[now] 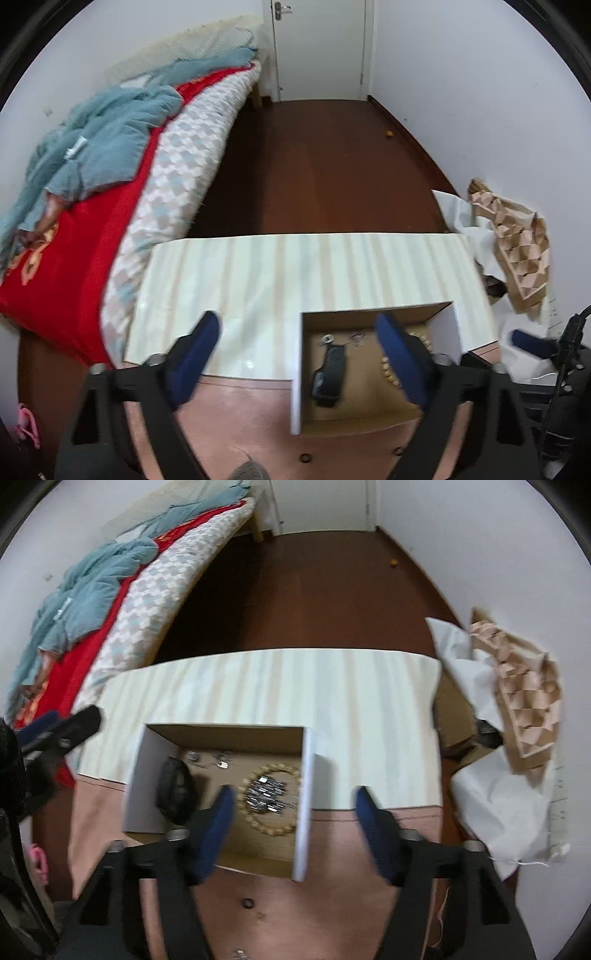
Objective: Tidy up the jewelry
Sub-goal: 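Grasp the silver chain necklace with the left tool while the right tool carries the chain bracelet to the box, then release the necklace into the box with the left tool and withdraw both tools, then grasp the silver charm with the right tool while the left tool grasps a small black ring, then carry the ring in the left tool while the right tool carries the charm into the box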
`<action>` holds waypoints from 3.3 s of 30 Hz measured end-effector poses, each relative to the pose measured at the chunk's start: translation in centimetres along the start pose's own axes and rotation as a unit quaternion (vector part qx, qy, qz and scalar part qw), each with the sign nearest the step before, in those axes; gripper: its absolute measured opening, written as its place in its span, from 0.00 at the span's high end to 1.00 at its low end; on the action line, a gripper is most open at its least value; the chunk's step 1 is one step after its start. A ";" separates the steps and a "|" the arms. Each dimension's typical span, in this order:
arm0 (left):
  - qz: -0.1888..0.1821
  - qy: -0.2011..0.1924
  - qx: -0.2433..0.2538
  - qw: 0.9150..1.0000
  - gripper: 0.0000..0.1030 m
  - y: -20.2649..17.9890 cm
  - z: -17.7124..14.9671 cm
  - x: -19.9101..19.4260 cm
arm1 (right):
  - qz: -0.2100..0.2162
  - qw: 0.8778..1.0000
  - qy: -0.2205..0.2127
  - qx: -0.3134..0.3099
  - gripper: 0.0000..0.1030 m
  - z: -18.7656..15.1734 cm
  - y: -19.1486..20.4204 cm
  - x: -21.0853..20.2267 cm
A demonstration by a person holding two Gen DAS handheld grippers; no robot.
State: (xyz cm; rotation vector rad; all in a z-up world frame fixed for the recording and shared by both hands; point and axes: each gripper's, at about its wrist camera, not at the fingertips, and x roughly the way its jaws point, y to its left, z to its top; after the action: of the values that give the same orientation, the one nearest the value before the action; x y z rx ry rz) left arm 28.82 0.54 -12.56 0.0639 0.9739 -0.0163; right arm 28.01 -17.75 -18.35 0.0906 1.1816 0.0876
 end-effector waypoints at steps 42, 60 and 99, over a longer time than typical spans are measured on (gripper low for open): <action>0.069 -0.075 -0.050 0.994 0.01 2.7 -12.6 -14.8 | -0.038 0.990 -0.139 0.006 0.02 -12.7 3.2 -16.3; 0.145 0.095 -0.057 0.983 0.01 5.7 -24.7 -4.5 | -0.014 1.000 0.014 -0.018 0.51 -25.1 4.7 0.6; 0.011 0.114 0.002 0.993 0.90 -0.5 -15.6 6.3 | -0.025 0.993 -0.050 0.107 0.95 -16.5 -3.5 0.4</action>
State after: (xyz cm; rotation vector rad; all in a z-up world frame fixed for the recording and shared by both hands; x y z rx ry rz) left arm 19.44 1.05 -26.55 0.0801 1.2013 0.0092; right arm 12.96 -20.80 -25.38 0.2519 1.0903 -0.0875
